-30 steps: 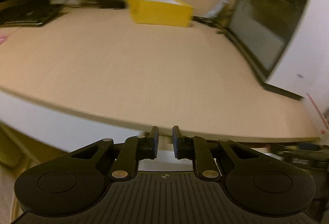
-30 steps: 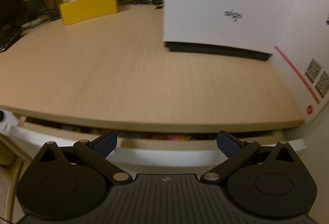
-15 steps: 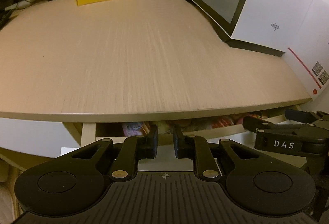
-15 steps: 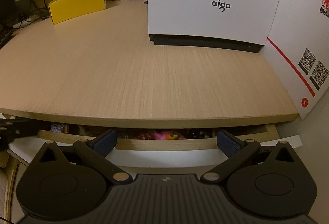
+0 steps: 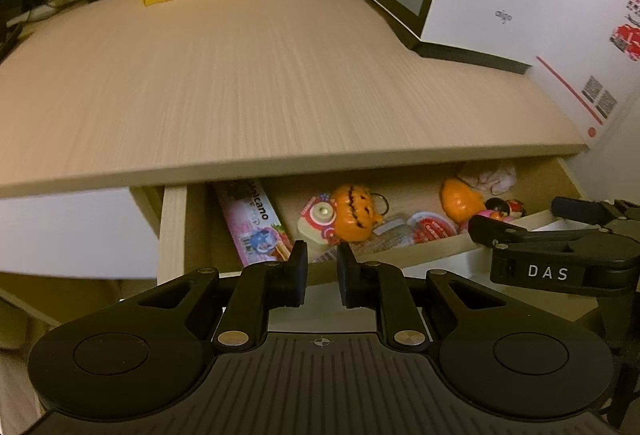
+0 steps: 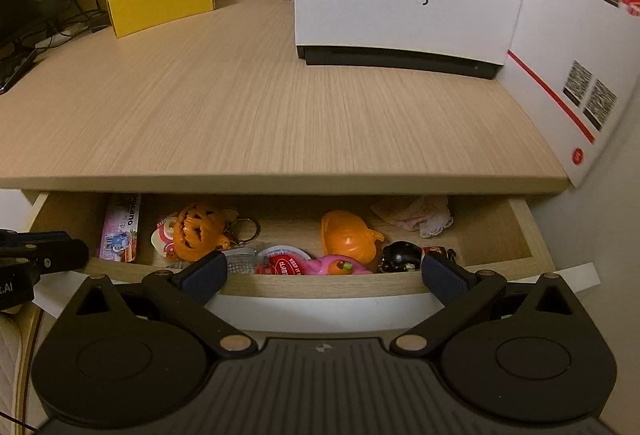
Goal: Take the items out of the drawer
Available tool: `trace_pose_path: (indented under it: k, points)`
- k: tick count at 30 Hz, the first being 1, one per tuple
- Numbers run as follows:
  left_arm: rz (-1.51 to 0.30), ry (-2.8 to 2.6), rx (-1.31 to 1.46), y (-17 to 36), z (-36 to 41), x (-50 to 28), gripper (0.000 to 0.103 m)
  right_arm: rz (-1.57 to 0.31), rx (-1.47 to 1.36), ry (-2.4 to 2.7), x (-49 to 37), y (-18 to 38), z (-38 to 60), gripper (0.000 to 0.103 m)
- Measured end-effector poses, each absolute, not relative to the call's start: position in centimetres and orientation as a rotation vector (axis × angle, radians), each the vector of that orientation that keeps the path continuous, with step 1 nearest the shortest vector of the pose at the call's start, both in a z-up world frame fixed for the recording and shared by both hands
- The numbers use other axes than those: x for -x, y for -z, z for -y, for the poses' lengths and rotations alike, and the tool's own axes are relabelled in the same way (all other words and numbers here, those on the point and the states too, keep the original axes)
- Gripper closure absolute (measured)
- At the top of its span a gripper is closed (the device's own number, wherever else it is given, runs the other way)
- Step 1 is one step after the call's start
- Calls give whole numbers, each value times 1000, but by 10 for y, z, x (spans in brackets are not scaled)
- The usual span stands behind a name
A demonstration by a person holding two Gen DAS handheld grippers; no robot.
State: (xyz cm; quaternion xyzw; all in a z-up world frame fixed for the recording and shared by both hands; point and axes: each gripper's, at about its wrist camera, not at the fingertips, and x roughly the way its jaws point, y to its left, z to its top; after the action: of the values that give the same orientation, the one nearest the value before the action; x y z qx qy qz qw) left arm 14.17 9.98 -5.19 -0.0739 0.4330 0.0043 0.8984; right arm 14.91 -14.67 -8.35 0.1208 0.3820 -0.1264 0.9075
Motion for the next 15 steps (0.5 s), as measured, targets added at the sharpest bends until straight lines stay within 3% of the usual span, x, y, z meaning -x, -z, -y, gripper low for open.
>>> trace_pose_path:
  k: [15]
  points:
    - [-982, 104, 102, 45, -88, -83, 86, -900, -276, 210, -96, 74, 124, 0]
